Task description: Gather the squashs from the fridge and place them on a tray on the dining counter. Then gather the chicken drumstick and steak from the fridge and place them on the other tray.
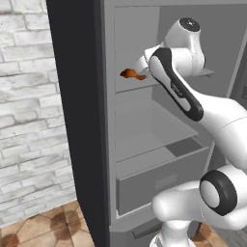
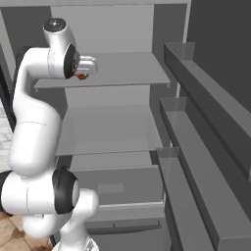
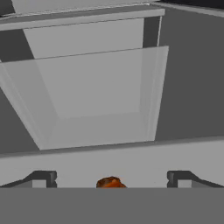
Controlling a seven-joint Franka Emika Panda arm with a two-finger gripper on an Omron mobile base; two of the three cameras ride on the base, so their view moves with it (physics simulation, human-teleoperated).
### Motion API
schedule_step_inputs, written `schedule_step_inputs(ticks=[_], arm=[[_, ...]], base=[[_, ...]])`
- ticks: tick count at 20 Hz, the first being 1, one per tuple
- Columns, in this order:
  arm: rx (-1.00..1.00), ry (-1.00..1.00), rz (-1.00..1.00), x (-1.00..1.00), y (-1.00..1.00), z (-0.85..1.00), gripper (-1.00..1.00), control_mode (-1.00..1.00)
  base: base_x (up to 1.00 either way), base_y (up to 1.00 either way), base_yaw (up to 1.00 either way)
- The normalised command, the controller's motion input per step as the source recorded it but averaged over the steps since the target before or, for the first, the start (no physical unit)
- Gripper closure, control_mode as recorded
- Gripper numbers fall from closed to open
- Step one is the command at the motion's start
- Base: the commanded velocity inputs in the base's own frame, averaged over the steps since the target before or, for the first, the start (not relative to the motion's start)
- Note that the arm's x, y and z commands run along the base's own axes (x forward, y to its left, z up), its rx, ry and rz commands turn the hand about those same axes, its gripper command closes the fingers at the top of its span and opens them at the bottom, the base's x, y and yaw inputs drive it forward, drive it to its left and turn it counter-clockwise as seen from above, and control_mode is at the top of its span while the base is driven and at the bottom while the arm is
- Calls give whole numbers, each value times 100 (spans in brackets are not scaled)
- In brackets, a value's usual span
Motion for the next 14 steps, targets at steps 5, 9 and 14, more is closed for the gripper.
schedule_step_inputs(ticks=[5, 9, 14], arm=[[0, 0, 4, 55, 16, -15, -100, -100], [0, 0, 5, 50, 15, -19, -100, -100], [0, 0, 8, 47, 10, -17, -100, -100]], base=[[0, 0, 0], [0, 0, 0], [0, 0, 0]])
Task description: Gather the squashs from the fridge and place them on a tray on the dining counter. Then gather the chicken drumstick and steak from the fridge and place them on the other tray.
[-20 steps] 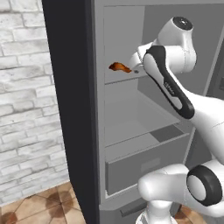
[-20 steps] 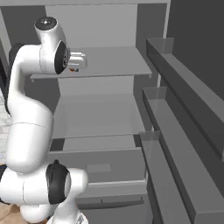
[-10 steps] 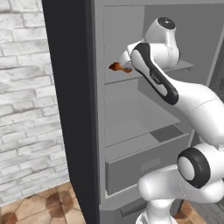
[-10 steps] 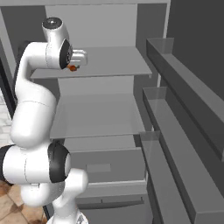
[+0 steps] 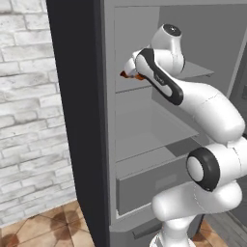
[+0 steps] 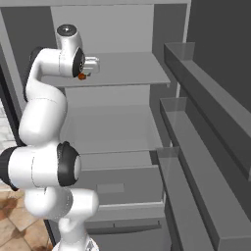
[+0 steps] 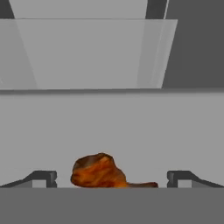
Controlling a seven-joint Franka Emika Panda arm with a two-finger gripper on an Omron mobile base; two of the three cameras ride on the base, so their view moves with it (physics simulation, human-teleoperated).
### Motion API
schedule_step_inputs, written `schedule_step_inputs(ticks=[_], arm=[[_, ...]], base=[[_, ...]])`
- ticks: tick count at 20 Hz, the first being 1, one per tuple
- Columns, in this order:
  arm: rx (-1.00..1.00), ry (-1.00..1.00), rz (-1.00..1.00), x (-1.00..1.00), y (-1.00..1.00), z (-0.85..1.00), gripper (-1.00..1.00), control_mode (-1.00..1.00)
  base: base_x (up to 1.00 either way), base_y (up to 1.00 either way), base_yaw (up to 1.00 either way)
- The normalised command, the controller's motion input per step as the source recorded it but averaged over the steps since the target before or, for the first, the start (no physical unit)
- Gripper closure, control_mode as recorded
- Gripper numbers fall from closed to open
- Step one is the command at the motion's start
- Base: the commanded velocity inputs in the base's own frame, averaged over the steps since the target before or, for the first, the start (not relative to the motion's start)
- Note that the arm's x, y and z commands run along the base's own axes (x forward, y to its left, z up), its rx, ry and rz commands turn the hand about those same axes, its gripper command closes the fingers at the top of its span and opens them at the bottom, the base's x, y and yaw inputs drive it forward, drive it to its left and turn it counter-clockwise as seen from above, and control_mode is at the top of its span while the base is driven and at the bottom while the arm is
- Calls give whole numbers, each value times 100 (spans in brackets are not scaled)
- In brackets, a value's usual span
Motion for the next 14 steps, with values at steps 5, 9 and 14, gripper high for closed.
schedule_step_inputs(ticks=[5, 9, 14], arm=[[-1, 1, 11, 36, 9, -14, -100, -100], [0, 1, 11, 32, 10, -14, -100, -100], [-2, 1, 8, 19, 16, -20, 100, -100]], base=[[0, 0, 0], [0, 0, 0], [0, 0, 0]])
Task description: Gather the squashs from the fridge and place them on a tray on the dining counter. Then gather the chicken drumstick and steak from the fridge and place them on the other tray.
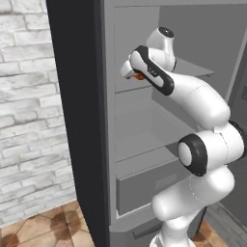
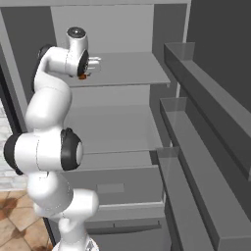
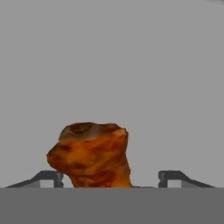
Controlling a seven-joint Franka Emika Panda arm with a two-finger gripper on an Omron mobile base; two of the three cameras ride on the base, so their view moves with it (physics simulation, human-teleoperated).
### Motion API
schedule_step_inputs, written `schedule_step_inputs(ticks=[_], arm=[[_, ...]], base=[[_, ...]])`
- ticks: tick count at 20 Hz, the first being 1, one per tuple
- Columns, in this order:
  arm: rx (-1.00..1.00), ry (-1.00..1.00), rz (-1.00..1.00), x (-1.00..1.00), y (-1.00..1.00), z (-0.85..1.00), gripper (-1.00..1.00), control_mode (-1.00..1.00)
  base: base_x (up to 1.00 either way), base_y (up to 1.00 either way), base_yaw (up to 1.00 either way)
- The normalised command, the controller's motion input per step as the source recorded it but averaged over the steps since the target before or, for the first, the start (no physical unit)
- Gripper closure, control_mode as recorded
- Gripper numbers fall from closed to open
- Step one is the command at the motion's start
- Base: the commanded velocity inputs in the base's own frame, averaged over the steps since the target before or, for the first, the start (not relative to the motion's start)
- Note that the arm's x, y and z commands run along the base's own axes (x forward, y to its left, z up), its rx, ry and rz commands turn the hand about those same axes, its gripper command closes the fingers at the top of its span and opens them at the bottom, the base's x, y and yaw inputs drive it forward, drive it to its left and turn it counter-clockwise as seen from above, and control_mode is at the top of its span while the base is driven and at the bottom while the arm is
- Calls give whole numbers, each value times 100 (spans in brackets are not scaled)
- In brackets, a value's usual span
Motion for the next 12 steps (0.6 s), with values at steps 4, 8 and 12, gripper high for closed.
schedule_step_inputs(ticks=[4, 8, 12], arm=[[-2, 0, 4, 2, 11, -16, 100, -100], [0, 0, 1, -16, 0, -10, 100, -100], [0, -3, 0, -50, -3, -6, 100, -100]], base=[[0, 0, 0], [0, 0, 0], [0, 0, 0]])
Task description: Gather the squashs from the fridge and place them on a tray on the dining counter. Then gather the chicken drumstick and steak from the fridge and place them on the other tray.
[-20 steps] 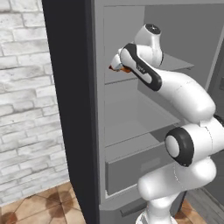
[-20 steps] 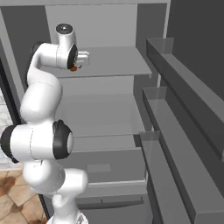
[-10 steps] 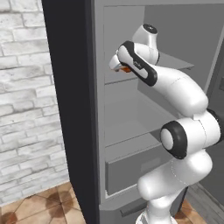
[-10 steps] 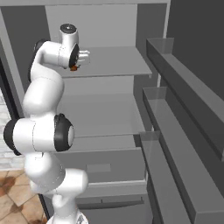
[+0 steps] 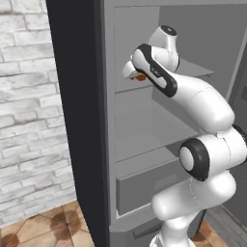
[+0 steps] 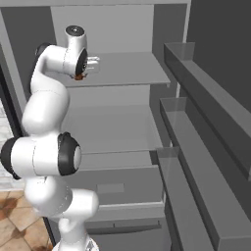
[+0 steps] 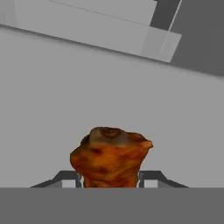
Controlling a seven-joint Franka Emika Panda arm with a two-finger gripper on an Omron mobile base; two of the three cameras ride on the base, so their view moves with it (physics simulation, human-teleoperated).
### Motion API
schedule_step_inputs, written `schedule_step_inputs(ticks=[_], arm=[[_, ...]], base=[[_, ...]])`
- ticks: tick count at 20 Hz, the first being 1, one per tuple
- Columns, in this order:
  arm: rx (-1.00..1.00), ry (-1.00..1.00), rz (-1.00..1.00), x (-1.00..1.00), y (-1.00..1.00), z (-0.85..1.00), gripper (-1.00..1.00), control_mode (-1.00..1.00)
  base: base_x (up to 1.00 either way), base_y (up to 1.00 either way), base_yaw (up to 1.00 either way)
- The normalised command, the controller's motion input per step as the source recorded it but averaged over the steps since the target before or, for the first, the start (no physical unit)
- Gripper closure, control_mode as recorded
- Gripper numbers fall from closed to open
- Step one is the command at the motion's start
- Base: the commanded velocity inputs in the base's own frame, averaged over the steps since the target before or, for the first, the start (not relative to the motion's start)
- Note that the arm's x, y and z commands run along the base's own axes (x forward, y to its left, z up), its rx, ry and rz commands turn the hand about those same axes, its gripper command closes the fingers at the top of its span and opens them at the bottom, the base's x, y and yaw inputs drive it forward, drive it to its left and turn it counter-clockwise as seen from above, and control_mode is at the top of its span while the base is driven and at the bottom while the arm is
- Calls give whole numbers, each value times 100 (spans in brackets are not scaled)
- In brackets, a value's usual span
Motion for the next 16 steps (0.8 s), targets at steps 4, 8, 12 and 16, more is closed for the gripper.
schedule_step_inputs(ticks=[4, 8, 12, 16], arm=[[2, -8, 0, -69, -16, -1, 100, -100], [5, -7, 0, -82, -24, 0, 100, -100], [4, -1, -2, -89, -31, 11, 100, -100], [4, 0, -4, -96, -36, 11, 100, -100]], base=[[0, 0, 0], [0, 0, 0], [0, 0, 0], [0, 0, 0]])
